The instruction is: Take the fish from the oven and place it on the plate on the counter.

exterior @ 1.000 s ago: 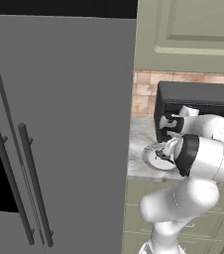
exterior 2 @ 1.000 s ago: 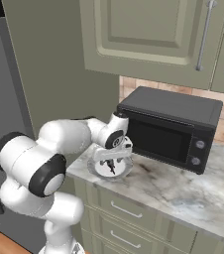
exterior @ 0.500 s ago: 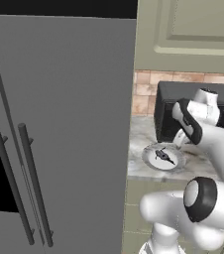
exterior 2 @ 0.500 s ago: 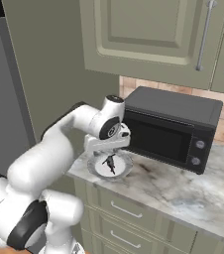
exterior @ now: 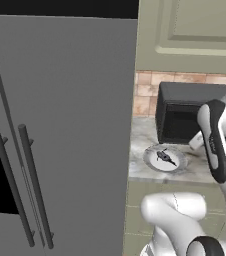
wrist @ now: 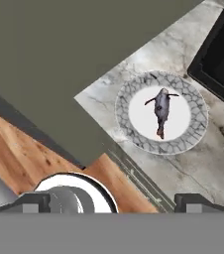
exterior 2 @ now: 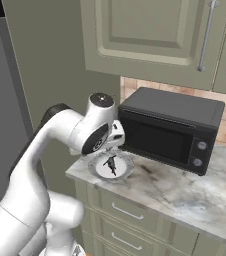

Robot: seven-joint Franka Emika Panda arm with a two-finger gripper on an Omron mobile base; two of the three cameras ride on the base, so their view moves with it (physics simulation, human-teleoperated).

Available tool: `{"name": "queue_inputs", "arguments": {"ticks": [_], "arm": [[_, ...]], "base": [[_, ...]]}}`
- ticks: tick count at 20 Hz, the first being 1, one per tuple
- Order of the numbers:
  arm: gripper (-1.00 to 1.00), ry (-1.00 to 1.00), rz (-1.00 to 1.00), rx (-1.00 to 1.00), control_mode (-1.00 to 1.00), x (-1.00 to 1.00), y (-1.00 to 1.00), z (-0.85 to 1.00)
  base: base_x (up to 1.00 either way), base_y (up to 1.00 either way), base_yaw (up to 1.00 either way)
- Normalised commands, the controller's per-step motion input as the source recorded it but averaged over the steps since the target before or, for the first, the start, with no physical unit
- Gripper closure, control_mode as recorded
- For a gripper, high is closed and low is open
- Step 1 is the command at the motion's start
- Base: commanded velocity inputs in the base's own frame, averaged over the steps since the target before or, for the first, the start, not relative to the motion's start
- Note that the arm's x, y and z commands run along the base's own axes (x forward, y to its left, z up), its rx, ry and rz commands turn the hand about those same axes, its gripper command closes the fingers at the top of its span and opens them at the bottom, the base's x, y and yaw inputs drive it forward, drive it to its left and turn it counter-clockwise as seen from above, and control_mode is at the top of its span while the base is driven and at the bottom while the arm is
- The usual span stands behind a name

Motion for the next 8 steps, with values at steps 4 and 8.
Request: {"name": "queue_inputs", "arguments": {"ticks": [4, 8], "arm": [[-1.00, -0.12, -0.04, 0.00, -1.00, -0.56, 0.22, 0.57], [-1.00, -0.07, -0.02, 0.00, -1.00, -0.43, 0.11, 0.27]], "base": [[0.00, 0.00, 0.00], [0.00, 0.00, 0.00]]}}
